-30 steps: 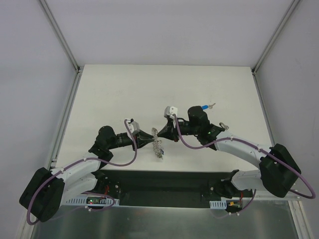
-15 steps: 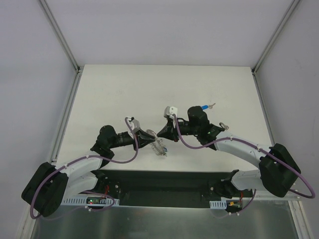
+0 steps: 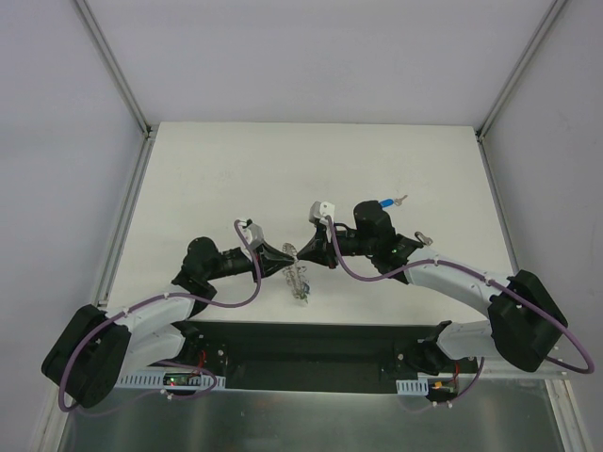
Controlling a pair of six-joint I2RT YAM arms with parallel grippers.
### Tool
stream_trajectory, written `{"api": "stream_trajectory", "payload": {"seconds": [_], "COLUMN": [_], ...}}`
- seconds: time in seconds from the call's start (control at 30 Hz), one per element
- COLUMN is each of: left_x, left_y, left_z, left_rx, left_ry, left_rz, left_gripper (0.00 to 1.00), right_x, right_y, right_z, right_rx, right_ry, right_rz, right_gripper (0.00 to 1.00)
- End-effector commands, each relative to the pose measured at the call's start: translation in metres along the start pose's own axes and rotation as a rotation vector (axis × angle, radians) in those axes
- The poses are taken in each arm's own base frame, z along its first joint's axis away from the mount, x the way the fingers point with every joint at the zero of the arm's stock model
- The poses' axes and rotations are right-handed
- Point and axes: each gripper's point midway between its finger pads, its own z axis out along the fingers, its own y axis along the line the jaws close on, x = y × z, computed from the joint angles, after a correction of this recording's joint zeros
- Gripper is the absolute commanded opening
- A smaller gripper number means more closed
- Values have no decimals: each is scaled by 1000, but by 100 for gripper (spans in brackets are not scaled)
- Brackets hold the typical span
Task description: Put the keys on the keyring
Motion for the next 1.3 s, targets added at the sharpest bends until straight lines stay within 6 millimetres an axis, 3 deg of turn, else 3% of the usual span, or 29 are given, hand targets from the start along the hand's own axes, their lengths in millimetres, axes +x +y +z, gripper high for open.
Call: {"api": "stream_trajectory", "payload": {"seconds": [0.0,0.27,0.73,0.87,0.93,1.0,1.07,1.1,1.13,1.23,1.27], "left_x": [-25,-19,-14,-17,-19,-19,-16,-17,-13,-14,-12], "left_y": [3,4,5,5,4,3,3,2,3,4,5], "left_z": [5,7,10,11,10,10,8,7,7,5,5], "left_rx": [11,11,15,16,18,20,20,20,16,8,7], "left_ry": [-66,-50,-34,-39,-44,-45,-39,-41,-29,-20,-11], "left_rz": [54,35,17,20,25,36,54,63,61,94,101], "left_gripper": [7,7,15,9,0,0,0,0,0,0,0], "right_x": [-38,-38,-38,-38,-38,-37,-38,-40,-39,-41,-41], "right_y": [2,2,2,1,1,-1,-4,-10,-13,-21,-25], "right_z": [2,2,3,3,3,3,3,2,2,-2,-4], "right_rx": [-25,-21,-20,-20,-16,-4,16,49,65,116,134], "right_ry": [-92,-92,-90,-89,-89,-88,-93,-94,-91,-94,-93], "right_rz": [-92,-91,-90,-88,-87,-78,-64,-52,-43,-16,-5], "right_gripper": [1,1,1,1,1,1,9,15,28,48,50]}}
